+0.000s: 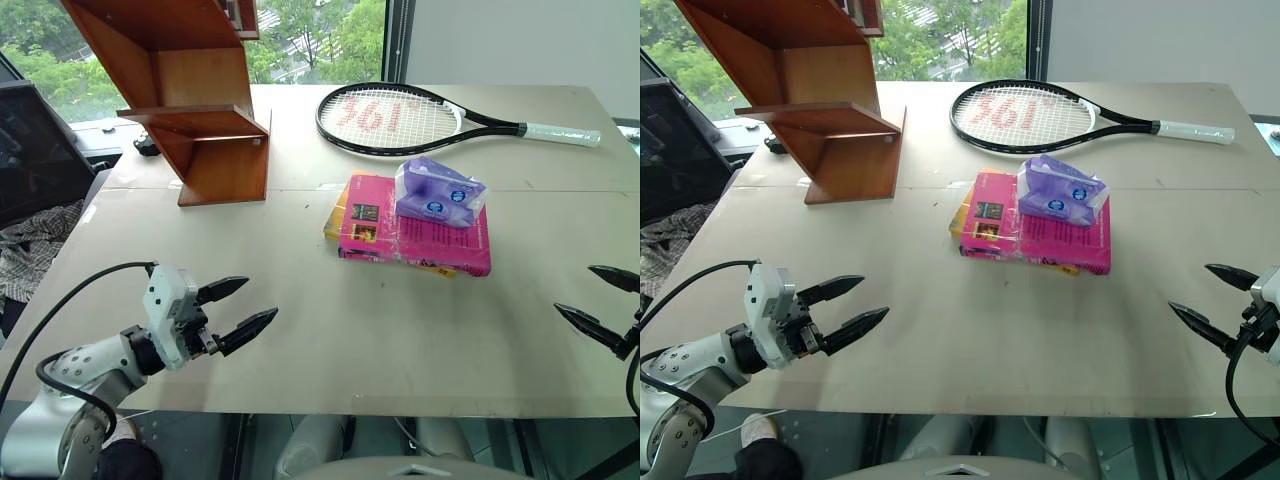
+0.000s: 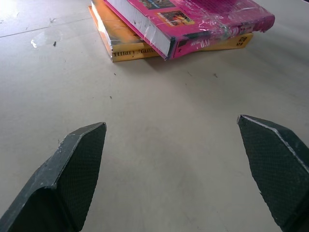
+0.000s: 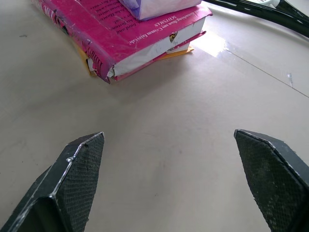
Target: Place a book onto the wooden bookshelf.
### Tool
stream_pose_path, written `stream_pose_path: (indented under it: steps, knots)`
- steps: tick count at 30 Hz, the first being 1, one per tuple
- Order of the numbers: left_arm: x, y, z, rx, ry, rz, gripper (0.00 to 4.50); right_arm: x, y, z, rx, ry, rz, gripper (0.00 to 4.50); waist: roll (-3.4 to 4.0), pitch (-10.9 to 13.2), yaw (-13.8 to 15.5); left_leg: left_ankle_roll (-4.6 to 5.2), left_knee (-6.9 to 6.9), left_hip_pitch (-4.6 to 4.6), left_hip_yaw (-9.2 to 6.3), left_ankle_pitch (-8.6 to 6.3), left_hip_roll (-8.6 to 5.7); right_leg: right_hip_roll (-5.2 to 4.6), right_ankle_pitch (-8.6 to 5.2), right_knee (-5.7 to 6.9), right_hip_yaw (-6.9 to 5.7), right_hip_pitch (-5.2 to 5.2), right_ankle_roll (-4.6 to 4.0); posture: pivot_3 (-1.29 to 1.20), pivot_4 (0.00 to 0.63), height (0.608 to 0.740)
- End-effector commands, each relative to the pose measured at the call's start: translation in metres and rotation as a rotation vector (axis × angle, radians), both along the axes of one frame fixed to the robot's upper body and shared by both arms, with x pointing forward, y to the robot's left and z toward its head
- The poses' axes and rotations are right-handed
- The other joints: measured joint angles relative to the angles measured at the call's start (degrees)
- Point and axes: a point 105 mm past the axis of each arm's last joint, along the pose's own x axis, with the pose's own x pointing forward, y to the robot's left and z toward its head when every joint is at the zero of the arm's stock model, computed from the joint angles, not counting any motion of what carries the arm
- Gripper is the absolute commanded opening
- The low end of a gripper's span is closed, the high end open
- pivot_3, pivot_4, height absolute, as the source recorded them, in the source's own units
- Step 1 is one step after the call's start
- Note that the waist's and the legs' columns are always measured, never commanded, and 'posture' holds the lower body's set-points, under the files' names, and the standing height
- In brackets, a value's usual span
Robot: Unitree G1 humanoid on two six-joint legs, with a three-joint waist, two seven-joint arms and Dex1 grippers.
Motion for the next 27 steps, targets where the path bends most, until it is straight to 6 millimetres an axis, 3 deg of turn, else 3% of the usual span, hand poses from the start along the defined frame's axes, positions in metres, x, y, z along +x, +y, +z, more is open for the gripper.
stream_pose_path:
  steps: [1, 5, 9, 14, 18, 21, 24, 27]
  knots:
    - [0.003, -0.01, 0.018, -0.005, -0.064, -0.05, 4.5, 0.009, 0.01, 0.021, -0.008, -0.082, 0.0, 4.27, 0.0, 0.0, 0.0, 0.0, 0.0, 0.0, 0.0, 0.0, 0.0, 0.0, 0.0, 0.0, 0.0, 0.0, 0.0, 0.0, 0.15, 0.74]
    - [0.008, -0.031, 0.046, -0.053, -0.145, -0.15, 4.5, 0.032, 0.05, 0.044, -0.033, -0.13, 0.002, 4.27, 0.06, 0.1, -0.1, -0.08, 0.04, -0.01, 0.06, -0.01, 0.06, 0.03, 0.16, 0.04, -0.01, -0.04, -0.1, 0.0, 0.15, 0.74]
    - [0.0, -0.045, 0.052, -0.002, -0.198, -0.263, 4.5, 0.045, 0.091, 0.057, 0.044, -0.127, 0.15, 4.27, 0.03, 0.1, -0.3, -0.03, 0.03, 0.05, 0.24, 0.01, 0.17, 0.13, 0.18, 0.01, 0.02, -0.04, -0.1, 0.0, 0.15, 0.74]
    - [-0.012, -0.053, 0.056, -0.04, -0.214, -0.309, 4.5, 0.098, 0.134, 0.061, 0.009, -0.117, 0.185, 4.27, -0.11, 0.2, -1.5, -0.03, 0.01, -0.04, 0.34, -0.03, 0.21, 0.18, 0.2, -0.1, 0.06, -0.16, -0.12, 0.0, 0.15, 0.74]
    - [-0.016, -0.054, 0.059, -0.056, -0.213, -0.296, 4.5, 0.13, 0.156, 0.054, -0.06, -0.048, 0.235, 4.27, -0.19, 0.2, -1.3, -0.02, 0.0, -0.12, 0.23, -0.03, 0.21, 0.17, 0.2, -0.16, -0.01, -0.2, -0.13, 0.0, 0.15, 0.74]
    - [-0.02, -0.055, 0.058, -0.057, -0.212, -0.285, 4.5, 0.149, 0.164, 0.033, -0.163, 0.013, 0.26, 4.27, -0.2, 0.3, -1.3, -0.04, -0.03, -0.18, 0.04, -0.05, 0.21, 0.18, 0.2, -0.25, -0.11, -0.19, -0.14, 0.0, 0.15, 0.74]
    - [-0.024, -0.056, 0.058, -0.056, -0.215, -0.266, 4.5, 0.162, 0.161, 0.024, -0.201, 0.049, 0.251, 3.38, -0.21, 0.3, -1.6, -0.04, -0.04, -0.2, 0.13, -0.05, 0.21, 0.17, 0.21, -0.25, -0.14, -0.23, -0.15, 0.0, 0.15, 0.74]
    - [-0.029, -0.057, 0.057, -0.054, -0.21, -0.254, 4.5, 0.163, 0.16, 0.029, -0.192, 0.053, 0.269, 2.12, -0.23, 0.2, -1.6, -0.04, -0.02, -0.19, 0.12, -0.05, 0.22, 0.19, 0.24, -0.24, -0.14, -0.23, -0.18, 0.0, 0.15, 0.74]
